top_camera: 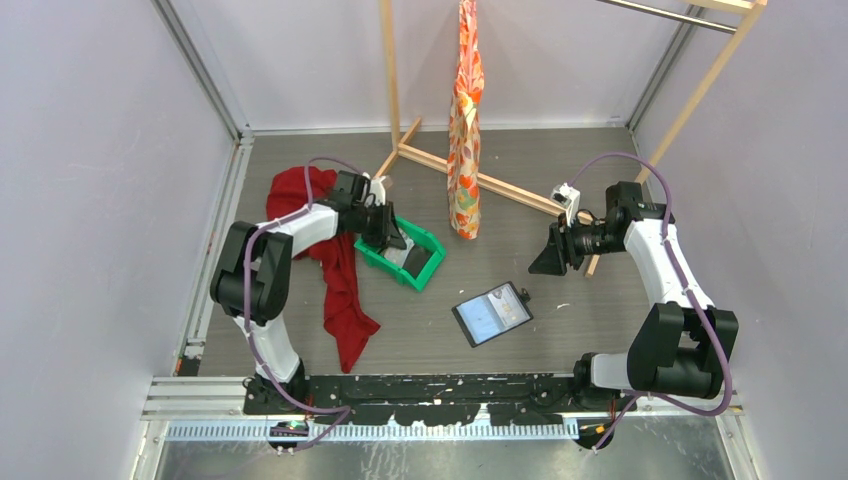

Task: Put the credit cards into the card holder
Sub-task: Pick up the credit card from the storage box.

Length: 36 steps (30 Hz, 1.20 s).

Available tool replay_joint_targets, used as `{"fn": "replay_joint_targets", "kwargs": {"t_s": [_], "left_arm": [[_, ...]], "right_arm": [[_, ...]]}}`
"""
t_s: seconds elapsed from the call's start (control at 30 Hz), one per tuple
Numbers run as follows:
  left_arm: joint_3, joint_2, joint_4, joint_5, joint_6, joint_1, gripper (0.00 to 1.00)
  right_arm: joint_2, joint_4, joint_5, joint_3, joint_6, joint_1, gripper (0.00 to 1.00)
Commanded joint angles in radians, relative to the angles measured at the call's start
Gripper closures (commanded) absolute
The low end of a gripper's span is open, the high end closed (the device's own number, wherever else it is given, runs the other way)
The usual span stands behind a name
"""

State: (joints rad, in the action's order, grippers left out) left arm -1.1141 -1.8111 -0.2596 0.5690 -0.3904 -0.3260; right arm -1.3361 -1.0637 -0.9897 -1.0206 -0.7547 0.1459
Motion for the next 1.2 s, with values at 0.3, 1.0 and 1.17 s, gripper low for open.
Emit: {"fn": "replay_joint_targets", "kwargs": {"t_s": [0.3,1.0,1.17], "left_arm": [[-0.009,0.028,-0.017,0.082,-0.039,0.037,0.81],[0.000,0.042,0.003,0.148,-0.076,0.075,0.81],[-0.001,0.053,-0.005,0.153,-0.076,0.088,0.82]], "right_arm": [[-0.009,-0.007,-0.027,0.001,-0.021,0.003,0.52],[-0.011,-0.012,-0.027,-0.001,-0.029,0.003,0.52],[-0.011,-0.012,-0.027,-0.001,-0.030,0.003,0.52]]}}
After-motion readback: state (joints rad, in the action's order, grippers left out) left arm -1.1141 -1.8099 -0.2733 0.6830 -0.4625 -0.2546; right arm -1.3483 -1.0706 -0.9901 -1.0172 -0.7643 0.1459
